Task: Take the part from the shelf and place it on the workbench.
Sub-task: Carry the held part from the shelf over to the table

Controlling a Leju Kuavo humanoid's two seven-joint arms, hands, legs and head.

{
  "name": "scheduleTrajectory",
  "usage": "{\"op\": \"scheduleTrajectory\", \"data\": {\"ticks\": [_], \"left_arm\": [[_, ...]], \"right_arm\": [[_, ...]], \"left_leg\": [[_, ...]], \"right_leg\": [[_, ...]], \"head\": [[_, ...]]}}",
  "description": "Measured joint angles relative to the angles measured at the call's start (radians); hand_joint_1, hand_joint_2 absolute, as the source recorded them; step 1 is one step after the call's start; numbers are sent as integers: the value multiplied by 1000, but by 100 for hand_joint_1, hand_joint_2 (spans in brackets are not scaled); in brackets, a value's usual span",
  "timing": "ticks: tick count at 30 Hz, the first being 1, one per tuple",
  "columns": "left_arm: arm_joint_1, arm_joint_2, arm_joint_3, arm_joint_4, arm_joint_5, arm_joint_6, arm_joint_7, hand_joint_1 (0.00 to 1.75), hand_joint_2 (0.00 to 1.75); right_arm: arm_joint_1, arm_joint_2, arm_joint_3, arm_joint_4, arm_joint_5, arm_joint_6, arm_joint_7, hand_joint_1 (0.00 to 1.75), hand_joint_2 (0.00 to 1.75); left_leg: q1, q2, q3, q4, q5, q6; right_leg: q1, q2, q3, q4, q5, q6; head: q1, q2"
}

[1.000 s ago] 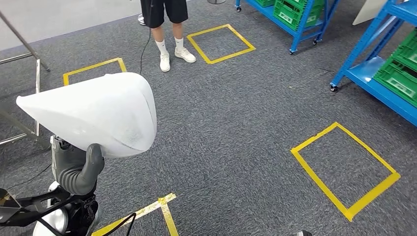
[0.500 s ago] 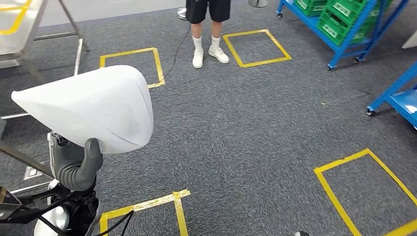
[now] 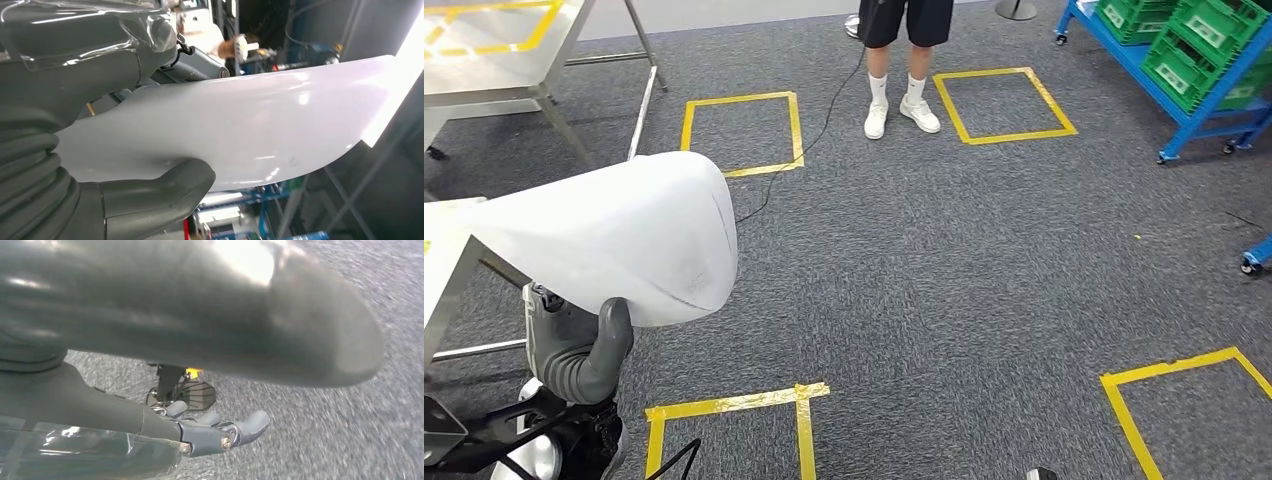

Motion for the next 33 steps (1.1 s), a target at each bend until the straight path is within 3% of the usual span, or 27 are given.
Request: {"op": "scheduleTrajectory", "data": {"ticks": [1, 3, 5, 7, 9, 11, 13, 14, 15, 17, 18, 20, 22, 23, 25, 27, 29, 30, 31, 33], "left_arm": [[2, 1, 0, -1, 0, 0, 1, 168, 175], [2, 3, 0, -3, -1, -2, 2, 168, 175], [1, 3, 1, -6, -2, -3, 2, 168, 175], [3, 4, 1, -8, -2, -4, 3, 168, 175], [2, 4, 1, -11, -3, -6, 4, 168, 175], [0, 3, 1, -13, -2, -7, 7, 168, 175], [1, 2, 1, -13, -2, -7, 12, 168, 175], [2, 2, 1, -13, -2, -7, 13, 168, 175], [2, 1, 1, -13, -2, -7, 14, 168, 175], [3, 1, 1, -13, -2, -7, 14, 168, 175], [3, 1, 1, -13, -2, -7, 14, 168, 175], [3, 1, 1, -13, -2, -6, 17, 168, 175], [3, 1, 1, -13, -2, -2, 19, 168, 175], [4, 1, 1, -13, -2, 1, 20, 168, 175], [1, 1, 1, -13, -1, 5, 21, 168, 175], [-2, 0, 1, -13, -1, 11, 24, 168, 175], [-2, -1, 1, -12, -1, 17, 27, 168, 175], [-3, -1, 1, -11, -1, 19, 29, 168, 175], [-3, -1, 1, -10, -1, 22, 30, 168, 175], [-7, -1, 1, -10, -1, 29, 31, 168, 175]], "right_arm": [[0, 0, 1, 0, -1, 0, 0, 0, 0], [-1, 1, 3, -2, -2, 0, 0, 0, 0], [-1, 1, 5, -2, -3, 0, 0, 0, 0], [-1, 1, 5, -3, -4, 0, 0, 0, 0], [-4, 2, 6, -6, -5, 0, 1, 0, 0], [-3, 1, 6, -8, -5, 0, 1, 0, 0], [2, 0, 6, -8, -6, 0, 1, 0, 0], [5, -1, 6, -8, -6, -1, 2, 0, 0], [6, -1, 6, -8, -6, -1, 2, 0, 0], [4, -2, 6, -8, -6, -1, 3, 0, 0], [3, -2, 6, -8, -6, -1, 3, 0, 0], [1, -2, 7, -8, -8, -3, 4, 0, 0], [-1, -1, 7, -10, -11, -5, 6, 0, 0], [-2, 0, 8, -11, -12, -6, 7, 0, 0], [-2, 1, 10, -14, -14, -7, 8, 0, 0], [1, 0, 11, -15, -14, -8, 8, 0, 0], [6, -1, 12, -15, -14, -9, 10, 0, 0], [6, -1, 13, -15, -14, -9, 10, 0, 0], [6, -1, 14, -15, -14, -10, 11, 0, 0], [3, 2, 17, -16, -14, -9, 11, 0, 0]], "left_leg": [[0, 10, 34, -65, 34, 3], [-7, 53, 108, -204, 82, 11], [-16, 71, 137, -259, 89, 18], [-16, 46, 139, -266, 94, 26], [-10, 22, 147, -277, 102, 37], [-5, -1, 151, -283, 107, 44], [-5, -30, 150, -282, 107, 46], [-5, -46, 151, -282, 107, 46], [-4, -62, 152, -281, 107, 45], [-2, -89, 154, -278, 104, 40], [-3, -102, 154, -274, 101, 34], [-4, -120, 148, -267, 96, 24], [-2, -132, 143, -266, 96, 16], [-2, -124, 139, -261, 91, 12], [-2, -72, 110, -199, 53, 5], [-3, -17, 44, -63, -11, 0], [-2, -3, -6, 33, -36, 1], [-3, -1, -3, 24, -21, 5], [-5, 4, 21, -25, 9, 11], [-18, 49, 96, -168, 67, 33]], "right_leg": [[1, -10, 3, 0, -2, 1], [6, -29, 8, 0, -7, 6], [11, -47, 11, 0, -12, 14], [11, -63, 13, -1, -16, 22], [8, -28, 2, 31, -35, 26], [5, 29, -50, 141, -82, 21], [4, 47, -119, 271, -122, 20], [2, 49, -137, 295, -122, 25], [0, 51, -134, 278, -106, 33], [-9, 71, -81, 144, -43, 53], [-13, 85, -52, 79, -15, 56], [-13, 100, -23, 14, 11, 48], [-9, 85, -21, 15, 13, 31], [-9, 78, -20, 14, 14, 25], [-9, 62, -17, 12, 13, 13], [-3, 44, -16, 12, 10, 4], [5, 22, -15, 12, 7, 0], [8, 10, -14, 12, 5, -3], [12, 0, -11, 12, 4, -5], [20, -20, -4, 12, -1, -6]], "head": [[0, 0], [0, 0], [1, 0], [1, 0], [3, 0], [7, 0], [9, 0], [9, 0], [9, 0], [10, 0], [11, 0], [14, 0], [15, 0], [15, 0], [9, 0], [4, 0], [4, 0], [4, 0], [4, 0], [5, 0]]}}
